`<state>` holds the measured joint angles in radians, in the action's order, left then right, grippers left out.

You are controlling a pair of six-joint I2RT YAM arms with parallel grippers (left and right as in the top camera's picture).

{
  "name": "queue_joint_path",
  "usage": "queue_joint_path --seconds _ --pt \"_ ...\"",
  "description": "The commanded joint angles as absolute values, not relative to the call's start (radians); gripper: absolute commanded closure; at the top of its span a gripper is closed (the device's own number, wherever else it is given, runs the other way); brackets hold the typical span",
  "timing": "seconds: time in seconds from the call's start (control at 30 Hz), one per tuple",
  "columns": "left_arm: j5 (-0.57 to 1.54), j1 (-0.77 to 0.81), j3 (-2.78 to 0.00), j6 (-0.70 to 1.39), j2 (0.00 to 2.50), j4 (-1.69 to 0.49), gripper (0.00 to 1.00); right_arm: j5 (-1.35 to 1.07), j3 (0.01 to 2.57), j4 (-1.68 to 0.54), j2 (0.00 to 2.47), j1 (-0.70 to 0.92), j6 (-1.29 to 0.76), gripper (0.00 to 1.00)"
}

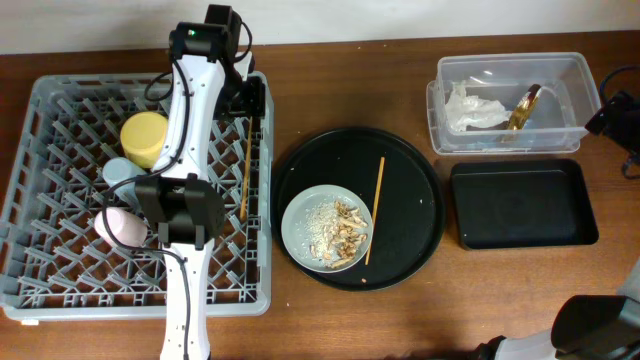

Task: Sort waste into correct bins and load items into the dishwasher rack
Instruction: 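Grasp one chopstick with the left gripper and place it in the rack, then reach the left gripper back to the second chopstick and grasp it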

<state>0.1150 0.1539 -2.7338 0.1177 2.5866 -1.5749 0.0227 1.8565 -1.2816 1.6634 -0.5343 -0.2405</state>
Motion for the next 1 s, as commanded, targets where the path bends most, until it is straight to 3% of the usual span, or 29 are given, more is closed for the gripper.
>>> queue_joint_path --seconds 0.0,0.07,0.17,0.27,0.47,0.57,0.63,0.77,0.97 --pt "0.128 0.159 -2.798 0.11 2.574 -1.63 0.24 0.035 1.872 -1.283 1.658 -0.537 -0.251 0.01" --pt "0.132 0.159 -2.882 0.111 2.564 -1.681 0.24 0.035 1.872 -1.283 1.658 -0.537 -0.251 0.01" --pt "0.348 0.171 -2.935 0.11 2.52 -1.688 0.24 0.035 1.872 -1.283 1.658 -0.537 -0.251 0.01" --pt "0.407 0.286 -2.914 0.11 2.513 -1.688 0.25 0.035 1.872 -1.283 1.658 -0.537 -0.251 0.01" --pt "0.281 0.571 -2.763 0.126 2.514 -1.618 0.28 0.035 1.872 -1.283 1.658 -0.537 -0.251 0.01" --pt "0.233 0.677 -2.587 0.157 2.515 -1.488 0.42 0.035 1.872 -1.283 1.658 -0.537 -0.251 0.01" --pt "0.097 0.7 -2.499 0.225 2.515 -1.432 0.48 0.035 1.872 -1.283 1.658 -0.537 -0.251 0.01" --pt "0.081 0.701 -2.381 0.289 2.515 -1.318 0.6 0.035 1.872 -1.283 1.658 -0.537 -0.251 0.01" --pt "0.078 0.716 -2.243 0.321 2.516 -1.158 0.6 0.035 1.872 -1.283 1.658 -0.537 -0.251 0.01"
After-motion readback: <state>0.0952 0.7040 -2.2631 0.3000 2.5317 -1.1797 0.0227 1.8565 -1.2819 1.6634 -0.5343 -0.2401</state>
